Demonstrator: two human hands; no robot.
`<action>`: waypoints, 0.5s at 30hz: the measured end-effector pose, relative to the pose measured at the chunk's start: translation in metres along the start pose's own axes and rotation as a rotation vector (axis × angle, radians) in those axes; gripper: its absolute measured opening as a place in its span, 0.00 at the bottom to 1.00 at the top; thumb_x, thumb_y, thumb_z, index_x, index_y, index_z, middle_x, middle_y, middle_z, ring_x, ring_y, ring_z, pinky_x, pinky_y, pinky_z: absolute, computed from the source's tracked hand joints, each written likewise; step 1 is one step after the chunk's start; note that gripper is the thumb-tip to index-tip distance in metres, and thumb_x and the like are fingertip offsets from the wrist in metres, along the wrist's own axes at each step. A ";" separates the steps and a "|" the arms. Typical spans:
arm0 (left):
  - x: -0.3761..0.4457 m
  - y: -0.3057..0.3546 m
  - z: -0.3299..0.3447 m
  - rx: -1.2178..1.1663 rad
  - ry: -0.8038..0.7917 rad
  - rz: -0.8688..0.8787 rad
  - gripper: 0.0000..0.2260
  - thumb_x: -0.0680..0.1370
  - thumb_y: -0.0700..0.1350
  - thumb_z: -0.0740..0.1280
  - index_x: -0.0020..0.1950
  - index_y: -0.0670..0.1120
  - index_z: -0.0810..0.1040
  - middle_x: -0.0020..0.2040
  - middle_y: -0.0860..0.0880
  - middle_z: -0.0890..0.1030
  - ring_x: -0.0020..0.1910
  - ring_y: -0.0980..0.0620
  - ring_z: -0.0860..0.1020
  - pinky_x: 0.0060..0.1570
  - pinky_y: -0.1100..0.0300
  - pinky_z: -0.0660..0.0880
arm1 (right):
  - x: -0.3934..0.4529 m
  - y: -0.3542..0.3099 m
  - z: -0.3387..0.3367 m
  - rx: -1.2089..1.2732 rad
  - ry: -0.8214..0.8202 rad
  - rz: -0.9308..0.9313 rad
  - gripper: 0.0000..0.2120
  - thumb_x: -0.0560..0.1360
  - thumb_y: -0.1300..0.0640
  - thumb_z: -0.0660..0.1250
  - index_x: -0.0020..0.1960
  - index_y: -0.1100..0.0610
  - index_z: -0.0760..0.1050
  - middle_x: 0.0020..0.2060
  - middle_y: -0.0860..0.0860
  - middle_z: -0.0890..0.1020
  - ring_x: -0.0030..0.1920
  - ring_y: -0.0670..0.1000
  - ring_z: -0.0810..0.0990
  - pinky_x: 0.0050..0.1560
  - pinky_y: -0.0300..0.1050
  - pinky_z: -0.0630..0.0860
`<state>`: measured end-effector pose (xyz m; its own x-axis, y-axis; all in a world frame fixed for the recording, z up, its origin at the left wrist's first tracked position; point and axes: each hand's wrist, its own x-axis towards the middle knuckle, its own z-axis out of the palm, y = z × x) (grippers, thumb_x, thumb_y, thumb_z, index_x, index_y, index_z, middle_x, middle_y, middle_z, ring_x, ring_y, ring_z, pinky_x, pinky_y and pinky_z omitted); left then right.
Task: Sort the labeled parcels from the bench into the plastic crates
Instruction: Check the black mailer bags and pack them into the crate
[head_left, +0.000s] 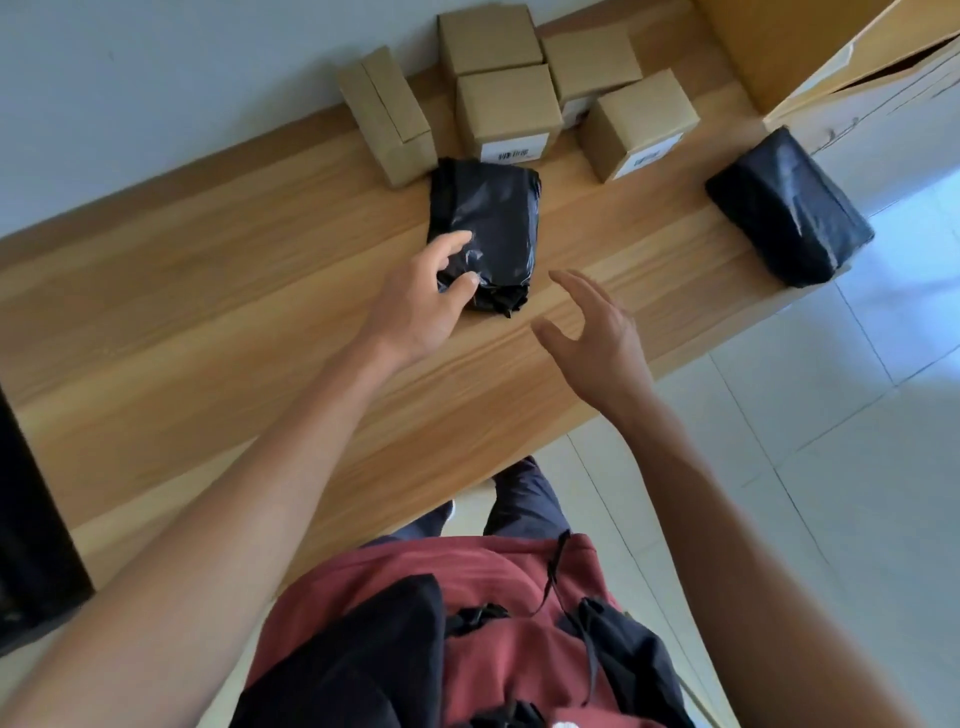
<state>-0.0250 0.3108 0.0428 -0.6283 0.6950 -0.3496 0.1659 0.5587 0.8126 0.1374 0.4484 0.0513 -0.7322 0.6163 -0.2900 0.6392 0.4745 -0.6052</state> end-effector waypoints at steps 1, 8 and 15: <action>0.008 -0.002 0.002 0.005 0.014 -0.032 0.23 0.84 0.48 0.63 0.80 0.52 0.68 0.76 0.53 0.74 0.65 0.58 0.76 0.67 0.59 0.69 | 0.011 0.003 0.000 0.013 -0.020 -0.016 0.27 0.80 0.52 0.71 0.77 0.53 0.70 0.75 0.51 0.73 0.77 0.54 0.68 0.78 0.50 0.62; 0.063 -0.014 0.019 -0.050 0.122 -0.289 0.26 0.83 0.48 0.63 0.82 0.52 0.64 0.76 0.53 0.72 0.72 0.54 0.73 0.64 0.62 0.65 | 0.091 0.022 0.000 0.041 -0.207 0.061 0.28 0.81 0.53 0.69 0.80 0.52 0.67 0.72 0.51 0.76 0.72 0.50 0.72 0.64 0.33 0.65; 0.105 -0.015 0.040 -0.068 0.128 -0.451 0.27 0.84 0.46 0.62 0.84 0.51 0.60 0.78 0.51 0.70 0.62 0.59 0.74 0.57 0.66 0.63 | 0.157 0.053 0.016 0.064 -0.336 0.164 0.30 0.82 0.53 0.68 0.81 0.51 0.63 0.64 0.50 0.77 0.56 0.49 0.76 0.47 0.35 0.68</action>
<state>-0.0635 0.3934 -0.0249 -0.7154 0.3261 -0.6179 -0.1928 0.7579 0.6233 0.0525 0.5594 -0.0381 -0.6642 0.4356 -0.6076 0.7464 0.3400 -0.5721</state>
